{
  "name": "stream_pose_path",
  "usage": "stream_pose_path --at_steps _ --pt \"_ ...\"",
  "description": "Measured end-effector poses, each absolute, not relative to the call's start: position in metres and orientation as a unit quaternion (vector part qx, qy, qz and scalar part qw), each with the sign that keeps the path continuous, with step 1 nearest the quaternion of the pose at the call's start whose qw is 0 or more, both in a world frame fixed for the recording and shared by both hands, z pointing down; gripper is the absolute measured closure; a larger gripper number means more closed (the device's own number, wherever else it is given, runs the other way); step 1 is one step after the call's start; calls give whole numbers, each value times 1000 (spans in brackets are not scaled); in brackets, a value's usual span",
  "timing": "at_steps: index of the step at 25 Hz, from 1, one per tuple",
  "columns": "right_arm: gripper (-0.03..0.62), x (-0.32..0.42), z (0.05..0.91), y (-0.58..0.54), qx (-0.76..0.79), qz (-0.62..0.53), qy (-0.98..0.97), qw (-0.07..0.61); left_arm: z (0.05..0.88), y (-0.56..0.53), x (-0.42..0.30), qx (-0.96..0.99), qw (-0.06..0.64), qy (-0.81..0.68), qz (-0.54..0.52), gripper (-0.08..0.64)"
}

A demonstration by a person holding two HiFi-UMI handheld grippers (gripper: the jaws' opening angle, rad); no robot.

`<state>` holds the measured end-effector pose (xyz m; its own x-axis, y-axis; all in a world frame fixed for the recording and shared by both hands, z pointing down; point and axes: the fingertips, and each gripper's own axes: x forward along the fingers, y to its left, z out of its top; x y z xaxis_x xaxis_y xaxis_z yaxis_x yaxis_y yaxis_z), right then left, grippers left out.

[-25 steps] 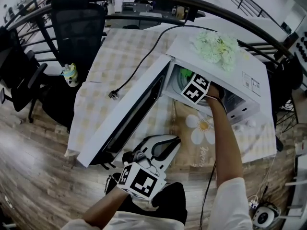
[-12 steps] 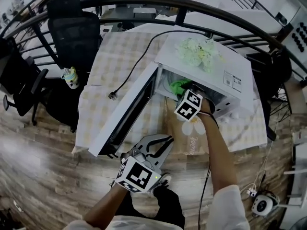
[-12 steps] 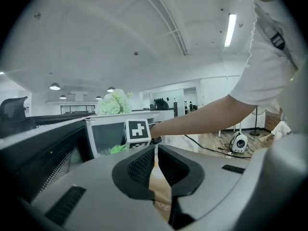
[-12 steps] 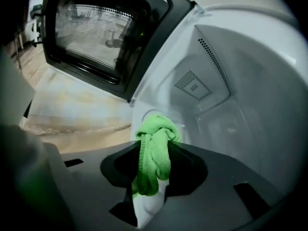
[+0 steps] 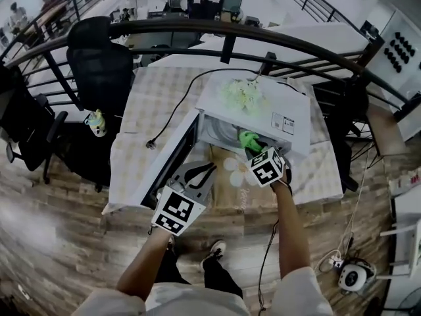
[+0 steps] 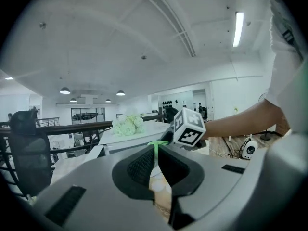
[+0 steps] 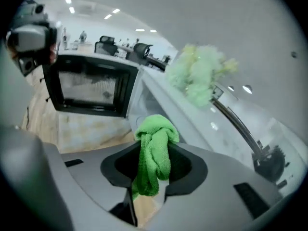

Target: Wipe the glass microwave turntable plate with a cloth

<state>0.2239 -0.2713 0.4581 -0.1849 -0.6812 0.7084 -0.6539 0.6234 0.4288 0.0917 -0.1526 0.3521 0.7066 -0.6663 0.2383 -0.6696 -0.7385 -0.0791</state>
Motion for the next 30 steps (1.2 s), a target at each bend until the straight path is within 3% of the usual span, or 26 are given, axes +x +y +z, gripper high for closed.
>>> stream_pose_path --at_steps 13,30 --pt "453 256 269 -155 607 3 -760 233 267 -157 92 928 -22 -360 90 523" --pt "454 256 185 -121 620 -70 -757 193 203 -179 73 922 -92 -368 73 522"
